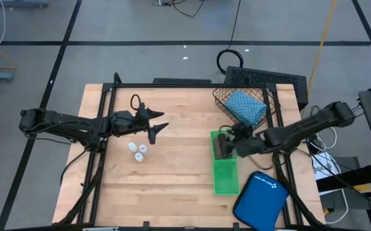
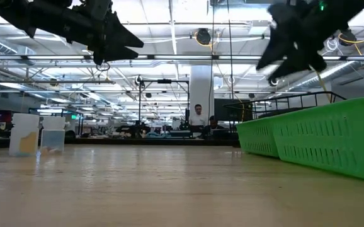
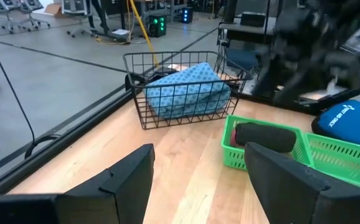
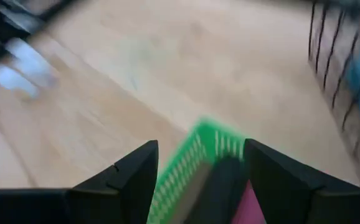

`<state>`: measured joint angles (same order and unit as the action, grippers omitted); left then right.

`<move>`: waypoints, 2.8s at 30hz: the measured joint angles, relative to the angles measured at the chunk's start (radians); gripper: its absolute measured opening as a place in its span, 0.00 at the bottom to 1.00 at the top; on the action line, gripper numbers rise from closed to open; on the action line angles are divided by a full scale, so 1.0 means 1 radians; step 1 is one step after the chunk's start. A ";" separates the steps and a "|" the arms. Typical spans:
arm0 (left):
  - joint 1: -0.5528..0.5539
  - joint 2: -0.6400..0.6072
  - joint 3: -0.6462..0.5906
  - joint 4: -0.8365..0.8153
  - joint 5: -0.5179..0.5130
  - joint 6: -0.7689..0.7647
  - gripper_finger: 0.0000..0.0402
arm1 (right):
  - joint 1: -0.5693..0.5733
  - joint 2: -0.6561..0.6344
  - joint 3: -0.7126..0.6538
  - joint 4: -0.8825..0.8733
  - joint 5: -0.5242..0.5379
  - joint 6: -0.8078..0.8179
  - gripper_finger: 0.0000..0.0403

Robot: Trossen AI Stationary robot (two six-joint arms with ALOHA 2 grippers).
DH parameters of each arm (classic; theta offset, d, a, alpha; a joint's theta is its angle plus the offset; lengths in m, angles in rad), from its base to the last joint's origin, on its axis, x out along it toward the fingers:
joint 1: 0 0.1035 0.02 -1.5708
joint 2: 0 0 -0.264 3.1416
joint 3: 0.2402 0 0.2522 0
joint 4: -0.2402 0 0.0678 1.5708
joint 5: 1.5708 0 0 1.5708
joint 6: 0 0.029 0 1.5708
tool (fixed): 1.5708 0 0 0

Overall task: Pick & Place Medicine items
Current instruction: Put the bottom transparent pill bottle into the bottom green basket

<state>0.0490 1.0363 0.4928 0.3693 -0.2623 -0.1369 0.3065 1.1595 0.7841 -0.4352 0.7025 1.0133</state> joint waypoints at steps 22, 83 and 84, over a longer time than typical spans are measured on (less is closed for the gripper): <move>-0.001 0.000 0.000 0.042 0.000 -0.081 0.64 | -0.004 -0.525 -0.056 0.141 0.004 -1.042 0.54; -0.991 0.432 0.233 -1.302 -0.279 -1.981 0.63 | -0.004 -0.890 -0.343 0.544 -0.124 -1.269 0.54; -0.996 0.463 0.233 -1.268 -0.278 -1.968 0.63 | -0.004 -0.885 -0.343 0.548 -0.124 -1.269 0.54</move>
<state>-0.9465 1.4988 0.7254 -0.8985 -0.5402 -2.1050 0.3023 0.2745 0.4412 0.1128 0.5785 -0.2562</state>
